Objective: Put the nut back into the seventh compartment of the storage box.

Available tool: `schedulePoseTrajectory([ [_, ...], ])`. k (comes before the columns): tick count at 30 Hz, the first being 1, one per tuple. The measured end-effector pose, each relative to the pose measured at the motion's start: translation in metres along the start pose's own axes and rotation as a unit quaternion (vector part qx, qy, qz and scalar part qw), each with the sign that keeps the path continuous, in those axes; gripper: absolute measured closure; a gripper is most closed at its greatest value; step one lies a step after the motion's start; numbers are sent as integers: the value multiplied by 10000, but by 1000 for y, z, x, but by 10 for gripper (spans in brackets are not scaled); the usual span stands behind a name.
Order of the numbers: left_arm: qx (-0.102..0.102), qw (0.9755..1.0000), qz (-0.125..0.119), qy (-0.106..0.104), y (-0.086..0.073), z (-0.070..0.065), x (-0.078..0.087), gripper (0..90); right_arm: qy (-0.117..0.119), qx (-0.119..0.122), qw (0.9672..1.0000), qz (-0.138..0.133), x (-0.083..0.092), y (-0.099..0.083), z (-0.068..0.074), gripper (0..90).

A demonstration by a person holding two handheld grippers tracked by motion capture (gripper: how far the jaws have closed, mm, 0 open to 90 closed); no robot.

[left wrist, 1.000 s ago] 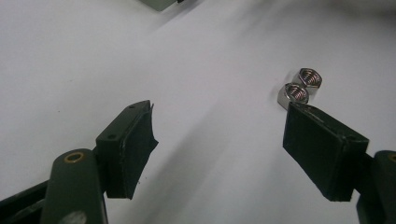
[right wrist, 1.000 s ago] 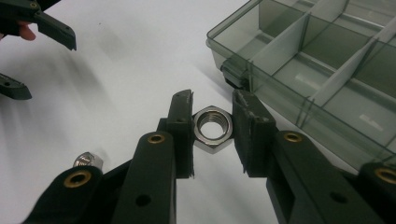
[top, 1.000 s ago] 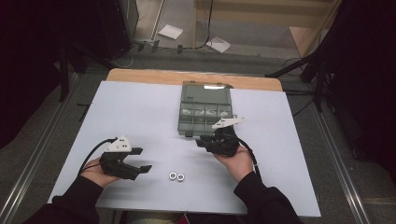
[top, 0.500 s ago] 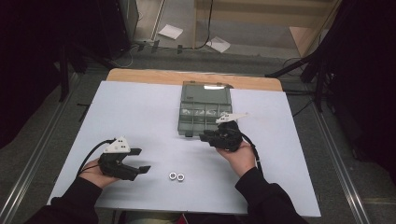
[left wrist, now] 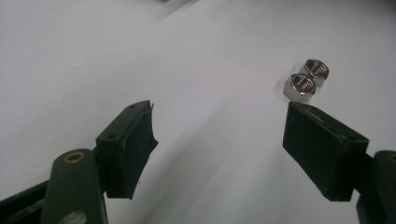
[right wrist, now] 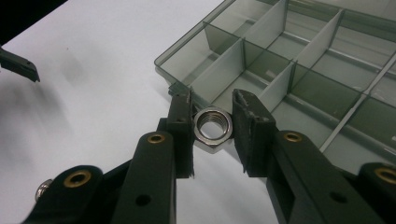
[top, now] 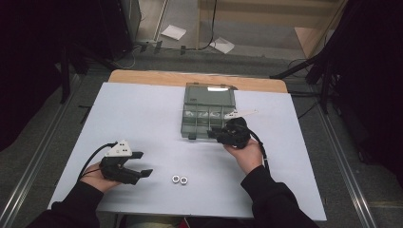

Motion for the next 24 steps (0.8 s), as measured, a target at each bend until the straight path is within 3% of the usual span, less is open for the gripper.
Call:
schedulePoseTrajectory([
  [24, 42, 10000, -21, 62, -4, 3, 3, 240, -301, -134, 9994, -61, 0, 10, -28, 716],
])
Point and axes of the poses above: each handheld gripper's, and its own axes: x roughly backward along the jaws, y roughly out of its top, z roughly to its left, the point moved 6 cm from there along -x, roughly forward along the jaws, and after that the axes turned 2 degrees about y, right-handed, at the moved point
